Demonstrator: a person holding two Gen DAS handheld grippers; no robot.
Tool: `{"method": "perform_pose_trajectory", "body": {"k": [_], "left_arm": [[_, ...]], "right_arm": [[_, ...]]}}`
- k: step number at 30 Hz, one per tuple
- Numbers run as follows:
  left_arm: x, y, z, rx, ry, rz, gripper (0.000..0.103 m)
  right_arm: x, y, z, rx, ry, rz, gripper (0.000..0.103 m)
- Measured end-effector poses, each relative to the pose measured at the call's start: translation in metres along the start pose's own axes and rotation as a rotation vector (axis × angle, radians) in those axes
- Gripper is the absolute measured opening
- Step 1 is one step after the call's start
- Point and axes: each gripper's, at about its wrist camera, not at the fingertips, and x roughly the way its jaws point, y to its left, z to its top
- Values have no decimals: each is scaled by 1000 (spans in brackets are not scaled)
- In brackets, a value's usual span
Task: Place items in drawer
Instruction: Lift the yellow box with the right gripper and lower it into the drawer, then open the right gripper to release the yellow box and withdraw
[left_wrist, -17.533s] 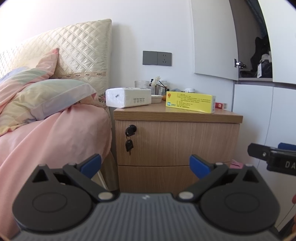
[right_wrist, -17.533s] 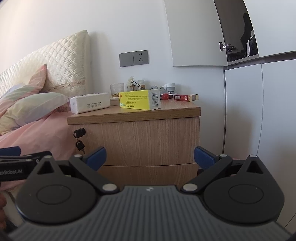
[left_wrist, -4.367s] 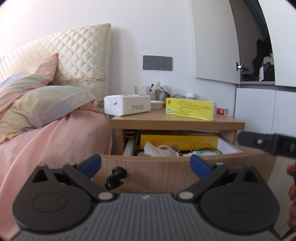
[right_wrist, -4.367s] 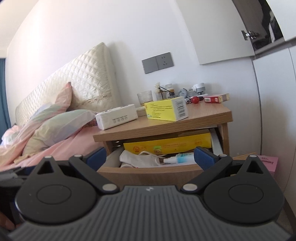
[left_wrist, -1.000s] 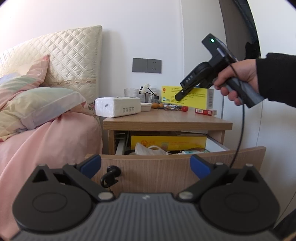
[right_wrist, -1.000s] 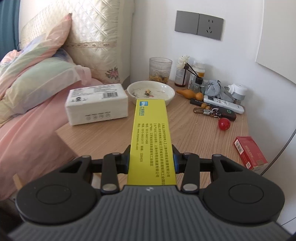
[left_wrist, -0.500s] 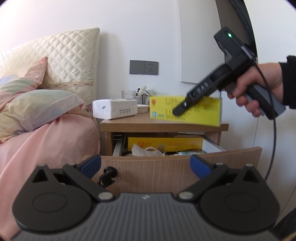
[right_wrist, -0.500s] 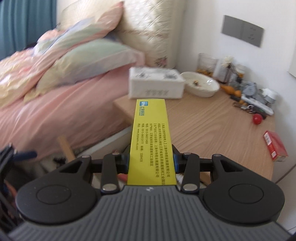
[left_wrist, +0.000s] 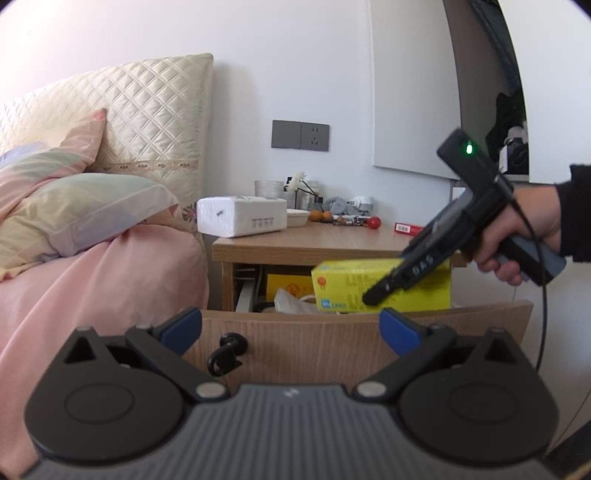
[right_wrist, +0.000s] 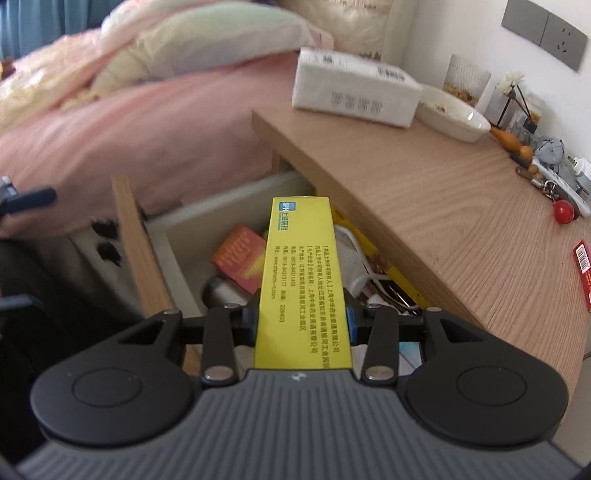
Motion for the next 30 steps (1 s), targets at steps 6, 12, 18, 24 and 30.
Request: {"method": "perform_pose_trajectory", "body": {"k": [6,12,18,24,30], "left_arm": [[0,-4,-2,25,0,-13,103],[5,-5,-4,39,20,-24,103],[5,-7,-6,51,30,-41,103],[6,-6,-6,41,36,-40,103],[5,-7,-6,41,34,-42,103]], "right_arm": [[22,-12,-9,15,59,-16,43],[39,-21,-13,24,147,-13,43],[53,-23,-16,24,234,-10,44],[56,-22,-16,39,260,-18,44],[45,-19,-13,62,241,-46,82]]}}
